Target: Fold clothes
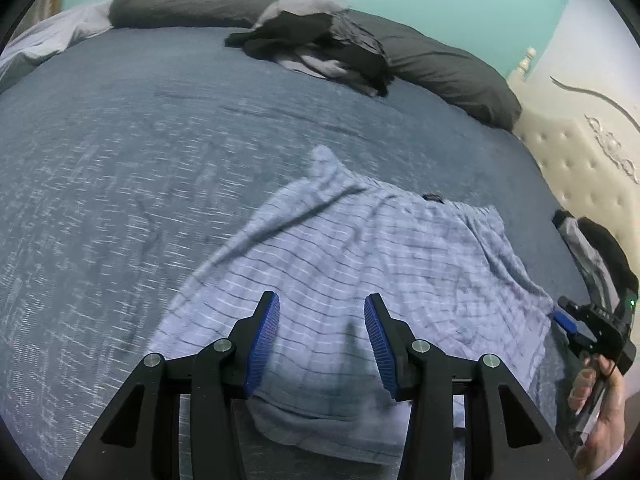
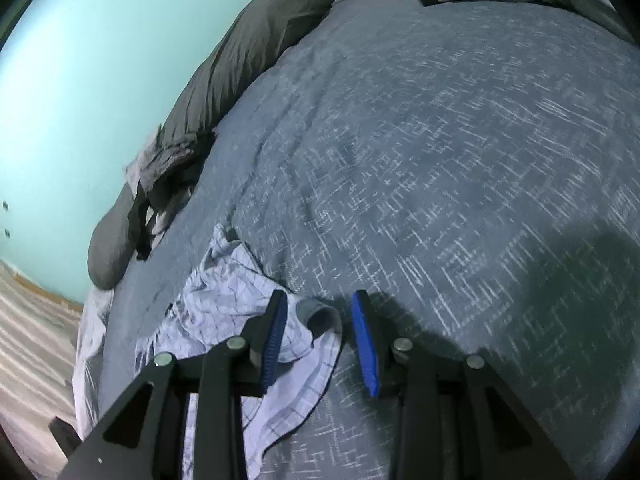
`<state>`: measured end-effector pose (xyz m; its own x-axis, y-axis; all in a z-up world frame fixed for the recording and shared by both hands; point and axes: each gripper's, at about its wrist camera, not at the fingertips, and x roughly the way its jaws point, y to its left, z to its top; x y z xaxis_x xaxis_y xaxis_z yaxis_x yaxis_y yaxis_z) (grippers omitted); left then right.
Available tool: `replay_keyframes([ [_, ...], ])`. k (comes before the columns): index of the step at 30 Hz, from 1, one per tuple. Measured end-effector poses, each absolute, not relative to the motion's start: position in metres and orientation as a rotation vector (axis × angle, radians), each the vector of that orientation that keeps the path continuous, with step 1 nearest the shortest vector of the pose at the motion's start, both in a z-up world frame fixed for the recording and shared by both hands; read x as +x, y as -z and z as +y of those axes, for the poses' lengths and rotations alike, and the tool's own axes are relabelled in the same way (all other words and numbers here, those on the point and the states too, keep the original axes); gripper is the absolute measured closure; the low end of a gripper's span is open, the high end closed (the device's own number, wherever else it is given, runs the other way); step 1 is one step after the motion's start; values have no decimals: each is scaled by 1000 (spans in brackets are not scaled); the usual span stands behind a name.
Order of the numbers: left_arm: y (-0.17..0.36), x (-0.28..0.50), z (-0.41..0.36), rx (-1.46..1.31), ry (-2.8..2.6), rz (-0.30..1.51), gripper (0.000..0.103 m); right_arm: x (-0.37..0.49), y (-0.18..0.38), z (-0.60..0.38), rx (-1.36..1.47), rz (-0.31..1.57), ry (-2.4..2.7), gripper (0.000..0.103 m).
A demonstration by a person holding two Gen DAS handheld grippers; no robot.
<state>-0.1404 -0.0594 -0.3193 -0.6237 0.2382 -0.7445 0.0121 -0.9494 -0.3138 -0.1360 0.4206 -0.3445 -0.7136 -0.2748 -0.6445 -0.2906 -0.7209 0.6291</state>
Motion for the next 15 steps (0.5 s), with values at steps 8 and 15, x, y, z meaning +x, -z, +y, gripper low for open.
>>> replay_keyframes([
  [8, 323, -133, -53, -1310, -2647, -416, 55, -127, 335, 400, -1239, 1202, -2713, 70],
  [15, 316, -116, -43, -1291, -2591, -444, 55, -125, 359, 362, -1479, 1316, -2686, 70],
])
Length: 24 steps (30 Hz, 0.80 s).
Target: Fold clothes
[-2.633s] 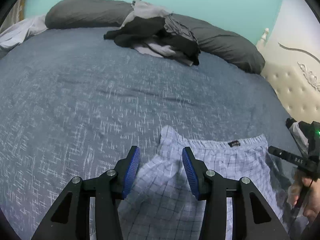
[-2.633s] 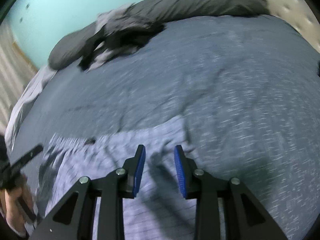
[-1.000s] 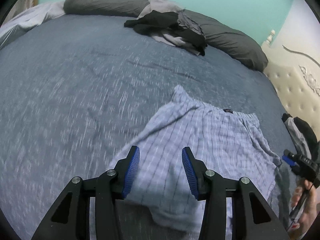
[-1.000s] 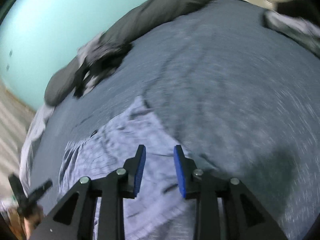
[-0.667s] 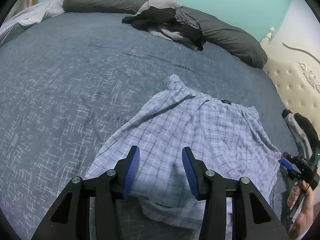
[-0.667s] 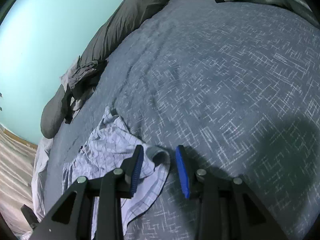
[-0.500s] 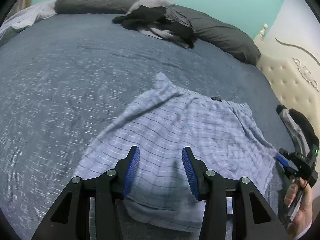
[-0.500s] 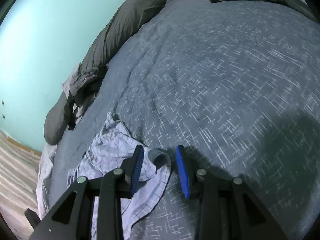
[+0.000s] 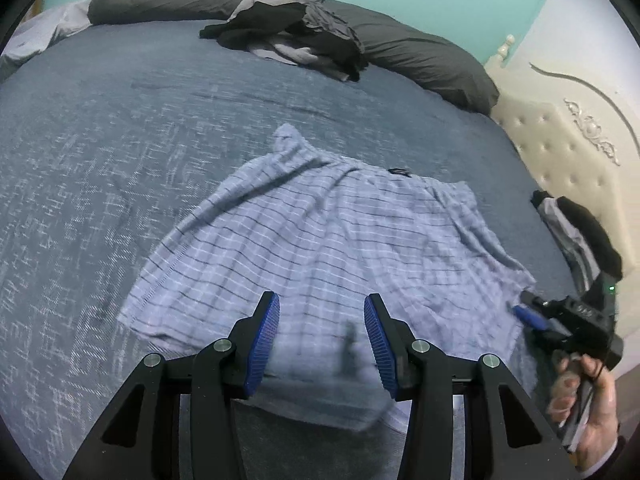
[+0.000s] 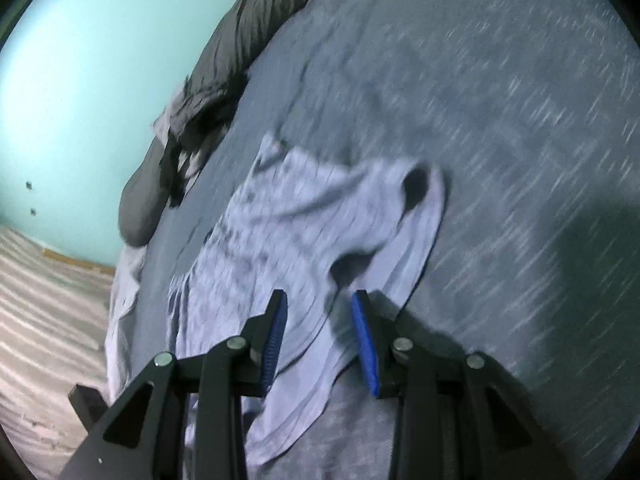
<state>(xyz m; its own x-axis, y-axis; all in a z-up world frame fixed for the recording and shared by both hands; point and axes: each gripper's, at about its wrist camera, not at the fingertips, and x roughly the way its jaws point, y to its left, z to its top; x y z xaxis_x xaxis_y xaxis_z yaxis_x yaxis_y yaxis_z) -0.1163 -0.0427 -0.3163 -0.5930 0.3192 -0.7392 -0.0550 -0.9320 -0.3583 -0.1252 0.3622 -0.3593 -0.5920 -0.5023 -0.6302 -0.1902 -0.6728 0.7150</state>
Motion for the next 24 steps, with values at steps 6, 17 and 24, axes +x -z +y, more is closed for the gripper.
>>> replay_keyframes([
  [6, 315, -92, -19, -1286, -2525, -426, 55, -106, 355, 337, 1326, -1106, 2273, 70],
  [17, 324, -73, 1, -1301, -2464, -459, 56, -93, 337, 300, 1278, -1022, 2197, 70],
  [24, 327, -71, 13, -1308, -2420, -442, 63, -101, 345, 277, 1318, -946, 2159, 70],
])
